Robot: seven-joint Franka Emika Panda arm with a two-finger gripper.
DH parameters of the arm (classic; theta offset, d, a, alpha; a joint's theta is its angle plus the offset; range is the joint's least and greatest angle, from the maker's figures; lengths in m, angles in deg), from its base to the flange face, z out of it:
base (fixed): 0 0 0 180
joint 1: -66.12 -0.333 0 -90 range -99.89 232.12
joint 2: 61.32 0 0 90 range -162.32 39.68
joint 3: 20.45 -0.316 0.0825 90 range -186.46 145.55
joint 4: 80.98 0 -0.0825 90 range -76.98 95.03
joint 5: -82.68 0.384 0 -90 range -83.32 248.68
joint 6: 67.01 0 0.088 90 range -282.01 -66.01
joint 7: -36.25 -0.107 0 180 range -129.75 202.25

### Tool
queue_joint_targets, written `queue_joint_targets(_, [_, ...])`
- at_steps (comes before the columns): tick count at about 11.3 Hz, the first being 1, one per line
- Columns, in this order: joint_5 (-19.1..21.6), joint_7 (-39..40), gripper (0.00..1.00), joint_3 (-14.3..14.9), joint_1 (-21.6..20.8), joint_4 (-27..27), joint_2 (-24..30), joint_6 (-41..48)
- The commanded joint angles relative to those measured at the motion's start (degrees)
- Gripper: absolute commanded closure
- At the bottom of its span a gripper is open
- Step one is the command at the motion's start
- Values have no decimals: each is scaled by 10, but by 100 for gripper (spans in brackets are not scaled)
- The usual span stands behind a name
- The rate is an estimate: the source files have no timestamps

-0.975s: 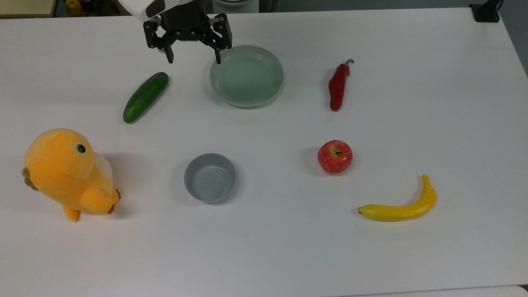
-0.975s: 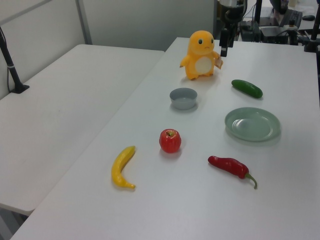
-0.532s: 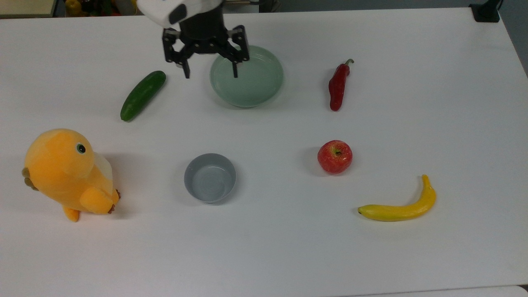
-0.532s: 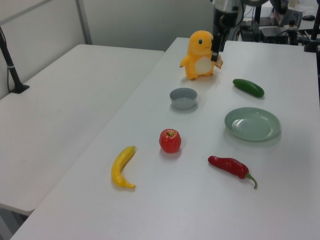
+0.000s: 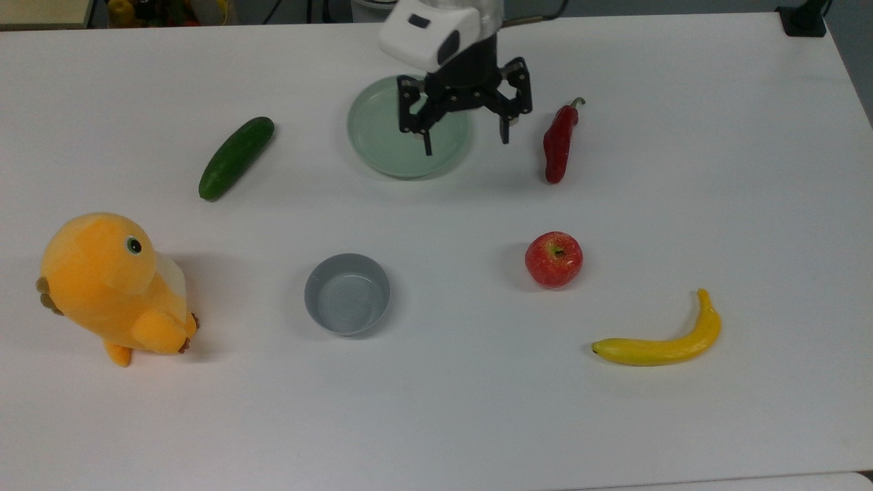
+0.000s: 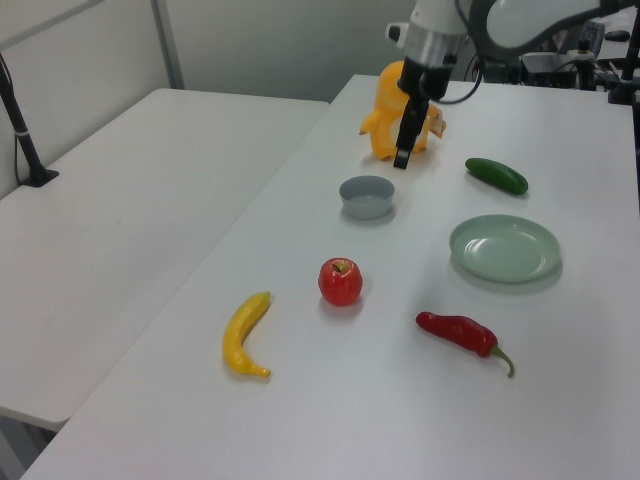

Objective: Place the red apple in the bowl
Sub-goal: 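Move the open gripper over the red apple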

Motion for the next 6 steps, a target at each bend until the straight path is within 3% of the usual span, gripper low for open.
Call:
queue_joint_targets(1, [-8,-45,0,-5,-30,-24,-68,-65])
queue_joint_targets(6, [-13,-65,0,-6,-78,-37,-136,-168])
